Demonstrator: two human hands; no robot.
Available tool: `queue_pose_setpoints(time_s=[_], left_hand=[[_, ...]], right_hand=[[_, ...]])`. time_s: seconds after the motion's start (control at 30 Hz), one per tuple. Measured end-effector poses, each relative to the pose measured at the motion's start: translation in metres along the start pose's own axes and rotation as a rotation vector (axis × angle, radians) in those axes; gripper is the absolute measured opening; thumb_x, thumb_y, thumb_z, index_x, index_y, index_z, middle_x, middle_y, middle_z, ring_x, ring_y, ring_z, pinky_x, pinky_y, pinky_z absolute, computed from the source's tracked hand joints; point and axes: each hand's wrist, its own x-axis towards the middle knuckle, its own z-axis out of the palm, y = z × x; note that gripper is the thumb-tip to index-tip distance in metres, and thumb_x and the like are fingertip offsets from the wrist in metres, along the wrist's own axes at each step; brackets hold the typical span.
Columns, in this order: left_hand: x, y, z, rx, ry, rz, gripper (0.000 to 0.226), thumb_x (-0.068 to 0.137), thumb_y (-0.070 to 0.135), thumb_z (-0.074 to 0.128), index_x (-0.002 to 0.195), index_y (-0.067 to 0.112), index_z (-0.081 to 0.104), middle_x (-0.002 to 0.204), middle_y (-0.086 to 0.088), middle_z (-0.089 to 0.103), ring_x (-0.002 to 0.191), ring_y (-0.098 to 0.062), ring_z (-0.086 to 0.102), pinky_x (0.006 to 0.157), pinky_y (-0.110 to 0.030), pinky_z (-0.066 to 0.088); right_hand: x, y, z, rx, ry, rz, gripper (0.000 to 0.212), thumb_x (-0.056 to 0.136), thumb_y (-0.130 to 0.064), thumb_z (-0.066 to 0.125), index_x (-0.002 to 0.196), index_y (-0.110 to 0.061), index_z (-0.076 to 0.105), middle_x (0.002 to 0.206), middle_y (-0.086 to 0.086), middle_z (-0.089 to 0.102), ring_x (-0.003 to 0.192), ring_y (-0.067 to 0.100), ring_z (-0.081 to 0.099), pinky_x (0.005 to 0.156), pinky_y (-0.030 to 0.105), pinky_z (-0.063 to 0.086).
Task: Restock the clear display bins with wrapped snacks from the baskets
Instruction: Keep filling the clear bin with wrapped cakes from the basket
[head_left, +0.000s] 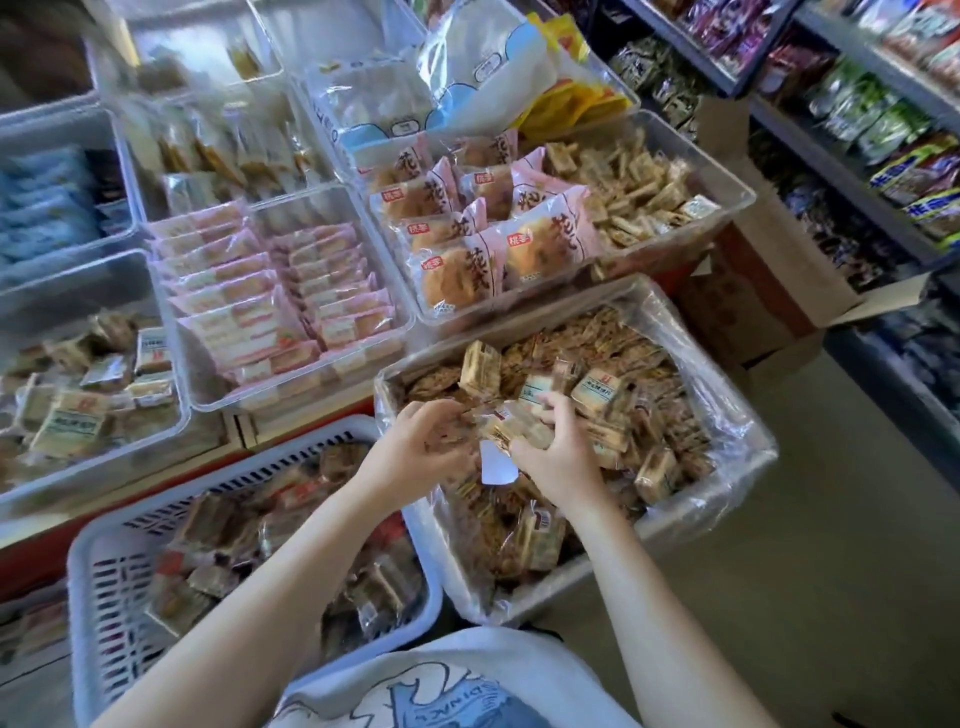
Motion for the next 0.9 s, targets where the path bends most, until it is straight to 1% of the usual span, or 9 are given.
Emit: queue_pose_setpoints(time_s=[0.07, 0.13, 0.27, 0.43, 0.53, 0.6, 0.67, 0.77, 0.9], left_hand=[[-0.009, -0.006, -0.018, -0.124, -0.015, 0.011, 0.062, 0.084, 0.040, 0.074, 0.140, 0.039, 0.048, 0.130, 0.020, 0.048, 0.113, 0.004, 0.050, 0.093, -0.017, 0.038], [-0.021, -0.014, -0.039, -0.278, -0.054, -0.011, 0.059, 0.078, 0.049, 0.076, 0.133, 0.046, 0.053, 0.126, 0.024, 0.056, 0.111, 0.006, 0.055, 0.090, -0.020, 0.044], [-0.056, -0.047, -0.083, -0.551, -0.026, -0.075, 0.041, 0.081, 0.048, 0.070, 0.119, 0.032, 0.065, 0.109, 0.005, 0.071, 0.093, -0.007, 0.068, 0.076, -0.024, 0.056], [-0.100, -0.117, -0.140, -0.722, 0.160, -0.218, 0.019, 0.093, 0.037, 0.064, 0.107, 0.024, 0.069, 0.099, 0.003, 0.072, 0.086, -0.008, 0.069, 0.073, -0.025, 0.055], [-0.128, -0.162, -0.175, -0.775, 0.256, -0.264, 0.024, 0.085, 0.049, 0.067, 0.097, 0.029, 0.073, 0.092, 0.003, 0.071, 0.089, -0.015, 0.066, 0.087, -0.039, 0.054], [-0.143, -0.187, -0.198, -0.806, 0.306, -0.271, 0.022, 0.090, 0.043, 0.068, 0.100, 0.024, 0.073, 0.092, 0.001, 0.071, 0.087, -0.014, 0.066, 0.082, -0.035, 0.052], [-0.153, -0.210, -0.222, -0.817, 0.440, -0.266, 0.029, 0.088, 0.044, 0.069, 0.105, 0.021, 0.071, 0.096, -0.001, 0.073, 0.084, -0.012, 0.067, 0.078, -0.029, 0.050], [-0.157, -0.247, -0.252, -0.732, 0.740, -0.282, 0.030, 0.088, 0.035, 0.071, 0.114, 0.023, 0.061, 0.102, -0.001, 0.066, 0.084, -0.013, 0.063, 0.071, -0.024, 0.048], [-0.143, -0.289, -0.269, -0.335, 0.901, -0.266, 0.038, 0.090, 0.021, 0.067, 0.123, 0.030, 0.051, 0.117, -0.003, 0.047, 0.086, -0.014, 0.058, 0.079, -0.031, 0.047]], right_hand=[[-0.004, -0.032, 0.007, 0.124, -0.160, -0.029, 0.035, 0.074, -0.039, 0.053, 0.108, -0.038, 0.061, 0.109, -0.010, 0.063, 0.099, 0.007, 0.059, 0.092, 0.040, 0.050], [-0.007, -0.062, 0.022, 0.159, -0.281, -0.081, 0.030, 0.076, -0.033, 0.048, 0.096, -0.032, 0.069, 0.098, -0.004, 0.069, 0.089, 0.008, 0.062, 0.084, 0.032, 0.050], [-0.011, -0.111, 0.079, 0.122, -0.349, -0.174, 0.022, 0.080, -0.035, 0.051, 0.085, -0.027, 0.071, 0.103, 0.001, 0.065, 0.092, 0.008, 0.060, 0.077, 0.025, 0.044], [-0.019, -0.159, 0.175, 0.107, -0.461, -0.308, 0.021, 0.087, -0.036, 0.059, 0.097, -0.020, 0.068, 0.092, -0.002, 0.064, 0.080, 0.006, 0.058, 0.073, 0.017, 0.045], [-0.027, -0.187, 0.233, 0.051, -0.509, -0.369, 0.011, 0.095, -0.032, 0.061, 0.102, -0.024, 0.066, 0.103, 0.003, 0.065, 0.087, 0.010, 0.062, 0.078, 0.023, 0.047], [-0.030, -0.204, 0.268, -0.004, -0.521, -0.379, 0.018, 0.100, -0.038, 0.056, 0.115, -0.029, 0.061, 0.119, 0.002, 0.061, 0.100, 0.008, 0.061, 0.082, 0.022, 0.047], [-0.029, -0.217, 0.296, -0.103, -0.516, -0.395, 0.041, 0.100, -0.050, 0.048, 0.134, -0.028, 0.051, 0.137, -0.001, 0.052, 0.121, 0.009, 0.053, 0.097, 0.027, 0.045], [-0.020, -0.214, 0.325, -0.618, -0.445, -0.514, 0.062, 0.100, -0.052, 0.045, 0.153, -0.023, 0.032, 0.160, -0.002, 0.023, 0.148, 0.017, 0.021, 0.120, 0.042, 0.025], [-0.020, -0.180, 0.343, -1.138, -0.386, -0.608, 0.077, 0.099, -0.040, 0.052, 0.159, -0.021, 0.007, 0.163, 0.004, -0.026, 0.152, 0.028, -0.020, 0.124, 0.047, 0.010]])
